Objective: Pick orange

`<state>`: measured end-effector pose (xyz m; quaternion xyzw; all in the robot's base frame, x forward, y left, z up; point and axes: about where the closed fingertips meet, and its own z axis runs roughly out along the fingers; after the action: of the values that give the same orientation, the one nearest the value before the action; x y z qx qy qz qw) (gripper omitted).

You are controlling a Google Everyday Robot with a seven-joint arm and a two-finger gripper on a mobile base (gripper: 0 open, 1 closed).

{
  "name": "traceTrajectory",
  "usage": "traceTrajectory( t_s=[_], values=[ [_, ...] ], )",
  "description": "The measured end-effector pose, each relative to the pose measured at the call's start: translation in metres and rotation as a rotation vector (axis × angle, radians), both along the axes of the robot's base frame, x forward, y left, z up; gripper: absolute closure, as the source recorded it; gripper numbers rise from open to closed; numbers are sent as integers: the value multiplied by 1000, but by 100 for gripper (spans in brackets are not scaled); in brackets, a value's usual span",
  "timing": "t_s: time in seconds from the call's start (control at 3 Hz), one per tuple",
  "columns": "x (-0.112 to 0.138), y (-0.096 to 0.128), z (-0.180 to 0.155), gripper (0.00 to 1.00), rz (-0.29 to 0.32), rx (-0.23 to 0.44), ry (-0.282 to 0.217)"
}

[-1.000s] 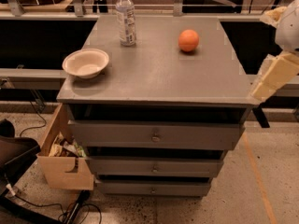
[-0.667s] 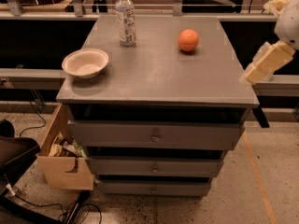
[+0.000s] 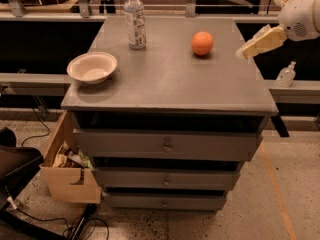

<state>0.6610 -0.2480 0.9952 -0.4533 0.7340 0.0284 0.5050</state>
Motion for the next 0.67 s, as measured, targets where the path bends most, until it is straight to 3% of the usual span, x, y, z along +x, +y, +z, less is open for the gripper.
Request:
traceTrajectory(
  t_s=[0.33, 0.67],
  values=[
    [24, -4, -13, 0, -28, 117, 35],
    [28, -4, -17, 0, -30, 133, 43]
  ],
)
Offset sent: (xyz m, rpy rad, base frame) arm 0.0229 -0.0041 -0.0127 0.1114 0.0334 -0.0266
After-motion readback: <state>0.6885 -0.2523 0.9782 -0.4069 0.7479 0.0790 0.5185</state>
